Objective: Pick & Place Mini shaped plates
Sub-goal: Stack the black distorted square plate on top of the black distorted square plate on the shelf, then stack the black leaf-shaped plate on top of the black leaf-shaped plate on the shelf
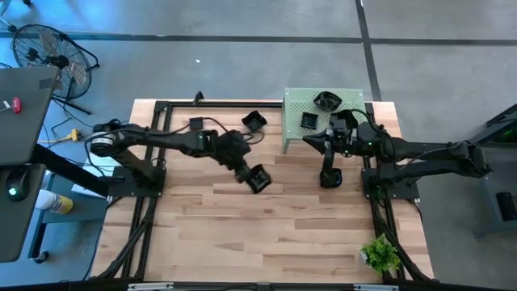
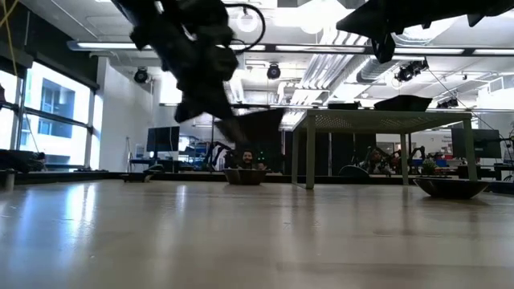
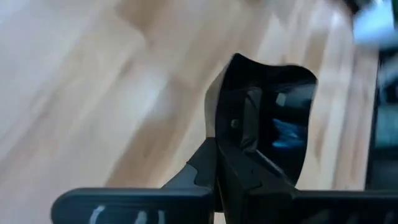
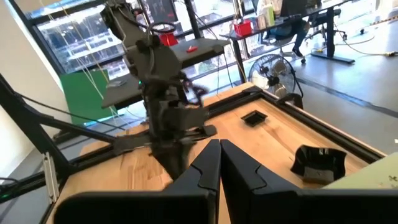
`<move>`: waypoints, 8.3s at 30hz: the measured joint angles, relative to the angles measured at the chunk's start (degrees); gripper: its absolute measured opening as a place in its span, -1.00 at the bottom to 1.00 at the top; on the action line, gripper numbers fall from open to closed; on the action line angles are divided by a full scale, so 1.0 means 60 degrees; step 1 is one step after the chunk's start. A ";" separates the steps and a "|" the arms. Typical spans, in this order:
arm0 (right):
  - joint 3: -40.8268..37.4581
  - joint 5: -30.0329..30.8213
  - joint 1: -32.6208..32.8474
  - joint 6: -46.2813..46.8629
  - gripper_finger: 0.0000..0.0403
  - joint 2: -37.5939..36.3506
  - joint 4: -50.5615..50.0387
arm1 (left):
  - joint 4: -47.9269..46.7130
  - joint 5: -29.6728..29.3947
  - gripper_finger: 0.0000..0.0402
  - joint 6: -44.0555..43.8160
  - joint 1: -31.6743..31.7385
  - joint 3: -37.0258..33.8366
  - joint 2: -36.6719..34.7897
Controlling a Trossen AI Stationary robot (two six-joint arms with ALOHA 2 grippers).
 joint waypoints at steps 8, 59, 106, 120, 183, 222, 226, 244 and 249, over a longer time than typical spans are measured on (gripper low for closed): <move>0.0000 0.0077 0.0000 0.0040 -0.98 0.0000 -0.0309 | 0.2619 -0.1273 -1.00 -0.1892 -0.0131 0.0037 0.1785; 0.1180 0.0360 0.2315 0.4242 -0.52 0.5343 -0.2976 | 0.7841 -0.0487 -0.99 -0.0187 0.1954 -0.5645 -0.3563; 0.2964 0.1966 0.0607 0.5152 -0.99 -0.0117 -0.6639 | 0.7337 -0.0117 -1.00 -0.0151 0.2058 -0.5705 -0.3595; 0.5327 0.3153 -0.1503 0.7006 -0.99 -0.1156 -1.2386 | 0.7339 -0.0498 -1.00 -0.0066 0.2058 -0.5701 -0.3595; 0.3356 0.2117 0.1711 0.7758 -0.98 -0.0437 -1.1312 | 0.7268 -0.1222 -1.00 0.0181 0.2065 -0.5690 -0.3591; 0.1159 0.1378 0.5579 1.6154 -0.55 0.2040 -1.1698 | 0.6976 -0.0719 -1.00 0.0081 0.2058 -0.5690 -0.3591; 0.0638 0.1457 0.4870 1.6154 -0.39 0.2397 -1.0924 | 0.6961 -0.0723 -1.00 0.0083 0.2058 -0.5690 -0.3591; -0.1188 0.1309 0.4189 1.6578 -0.28 0.2510 -0.9315 | 0.6814 -0.0730 -1.00 -0.0151 0.2058 -0.5690 -0.3591; -0.1351 0.1911 0.3896 1.6168 -0.33 0.2510 -0.8791 | 0.6812 -0.0786 -1.00 -0.0140 0.2058 -0.5690 -0.3591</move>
